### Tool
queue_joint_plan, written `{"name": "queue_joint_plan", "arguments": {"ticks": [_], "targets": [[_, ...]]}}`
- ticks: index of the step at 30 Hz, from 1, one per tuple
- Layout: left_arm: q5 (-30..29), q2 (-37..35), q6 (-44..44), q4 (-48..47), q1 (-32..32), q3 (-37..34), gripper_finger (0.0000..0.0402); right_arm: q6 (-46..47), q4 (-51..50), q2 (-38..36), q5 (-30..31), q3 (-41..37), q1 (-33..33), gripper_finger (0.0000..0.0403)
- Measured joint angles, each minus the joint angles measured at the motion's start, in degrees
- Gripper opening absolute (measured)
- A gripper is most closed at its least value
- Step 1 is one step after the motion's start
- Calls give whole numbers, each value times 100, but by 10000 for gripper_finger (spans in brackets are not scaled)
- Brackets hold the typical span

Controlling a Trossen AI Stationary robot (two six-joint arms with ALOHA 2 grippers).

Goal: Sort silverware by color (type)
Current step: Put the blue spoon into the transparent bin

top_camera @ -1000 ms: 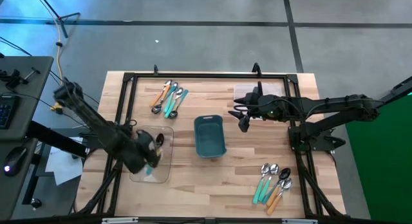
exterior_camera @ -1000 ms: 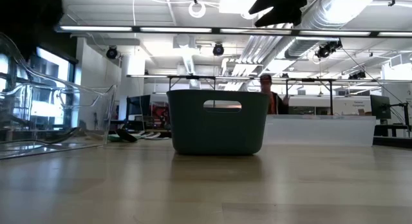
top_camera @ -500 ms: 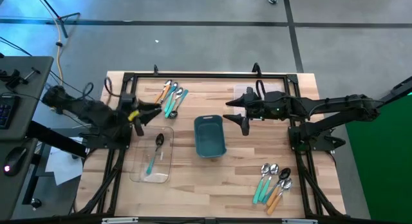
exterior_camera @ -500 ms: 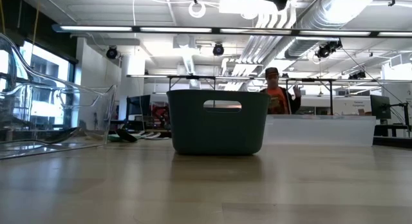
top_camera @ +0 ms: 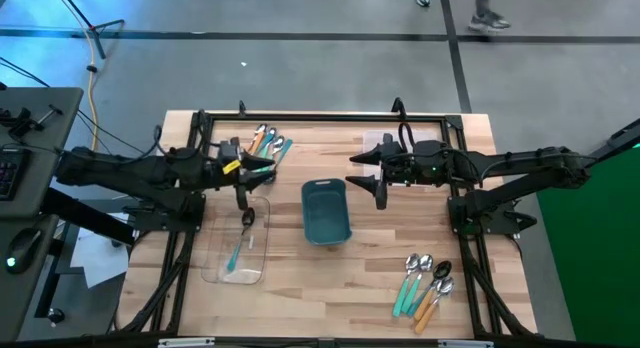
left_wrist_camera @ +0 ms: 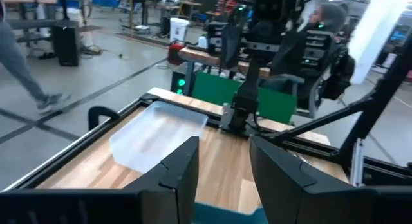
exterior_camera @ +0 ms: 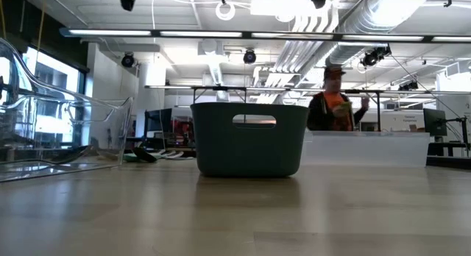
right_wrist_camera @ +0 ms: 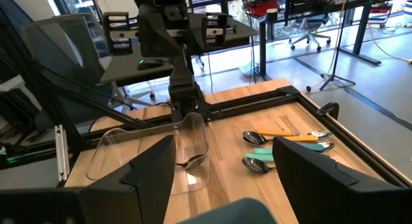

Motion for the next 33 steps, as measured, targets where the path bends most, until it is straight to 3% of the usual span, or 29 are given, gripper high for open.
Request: {"name": "queue_joint_plan", "arguments": {"ticks": [29, 33], "targets": [[-8, 30, 168, 24, 87, 0, 127, -153, -20, 0, 24, 0, 0, 245], [-400, 97, 167, 42, 87, 0, 127, -151, -20, 0, 28, -2, -1, 245]]}}
